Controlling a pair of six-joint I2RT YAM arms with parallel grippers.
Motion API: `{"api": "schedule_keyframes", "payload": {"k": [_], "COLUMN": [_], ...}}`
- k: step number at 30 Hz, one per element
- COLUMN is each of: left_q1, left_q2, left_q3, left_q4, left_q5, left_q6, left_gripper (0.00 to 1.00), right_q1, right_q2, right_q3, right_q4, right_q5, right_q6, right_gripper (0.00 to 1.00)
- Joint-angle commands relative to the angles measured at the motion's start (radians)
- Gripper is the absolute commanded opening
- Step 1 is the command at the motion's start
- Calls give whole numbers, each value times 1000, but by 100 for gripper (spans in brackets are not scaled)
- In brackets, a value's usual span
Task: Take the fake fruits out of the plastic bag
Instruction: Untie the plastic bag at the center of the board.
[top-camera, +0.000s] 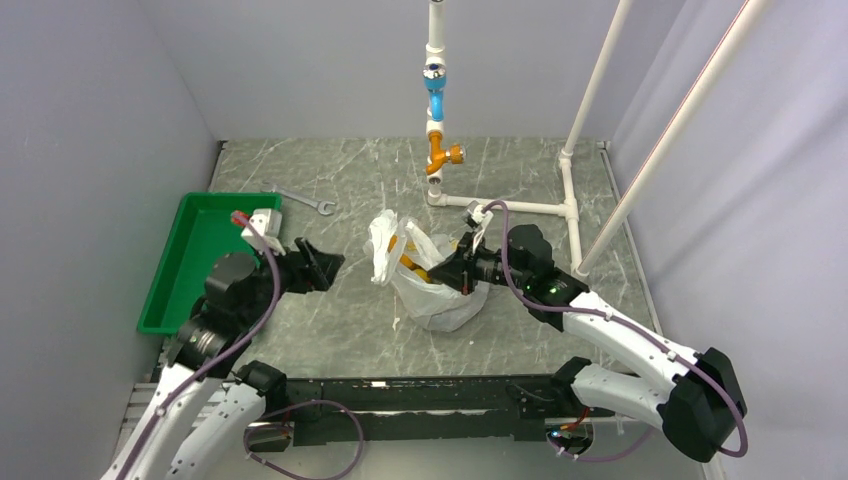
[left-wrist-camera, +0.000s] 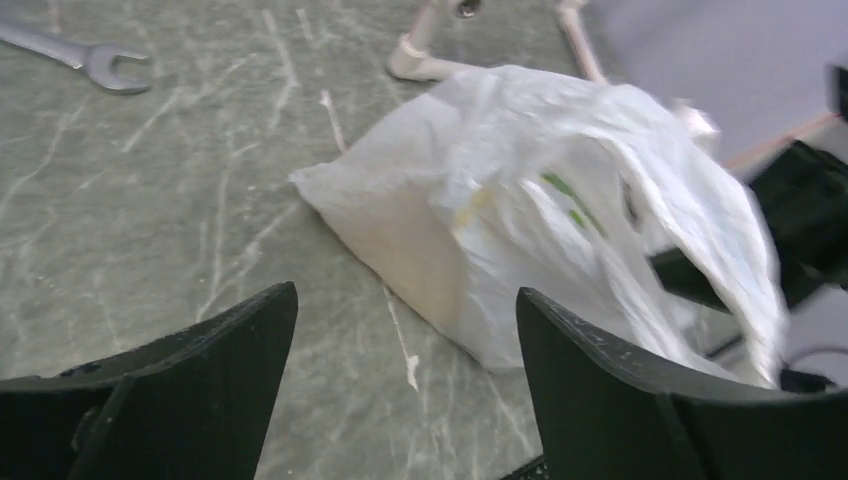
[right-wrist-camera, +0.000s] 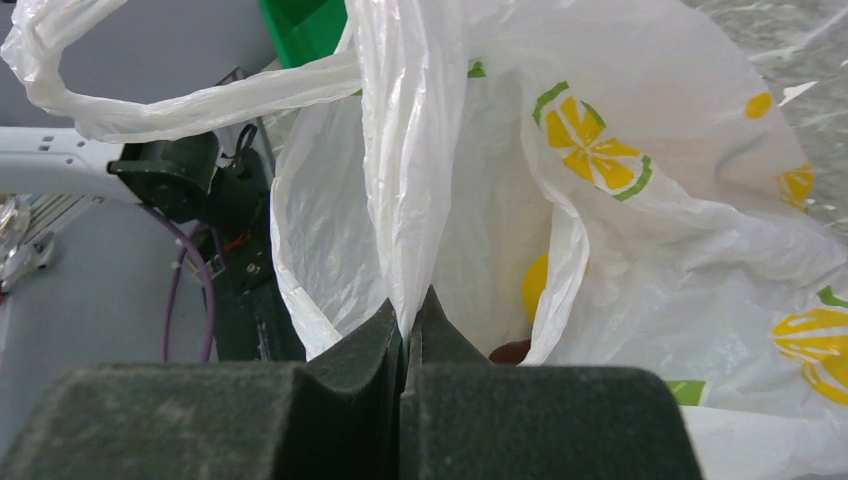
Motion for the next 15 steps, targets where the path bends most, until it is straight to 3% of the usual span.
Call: {"api": "schedule_keyframes", "payload": {"k": [1,4,8,15], "left_q1": [0,-6,-84,-307], "left_q2": [-69,8,60,158], "left_q3": [80,228,318,315], "left_q4": [-90,-201,-207,-83], "left_q5": [221,297,257,208], "left_q6": [44,90,136,-43], "left_gripper": [90,89,87,93], "right_q1": [9,11,11,9], "right_q2": [6,3,-17,-42], "right_q3": [33,20,4,8], "right_q4": [68,89,96,80], "right_q5": [-64,-62,-23,7], "right_q6": [-1,13,23,12], "right_gripper": [0,0,0,0]}}
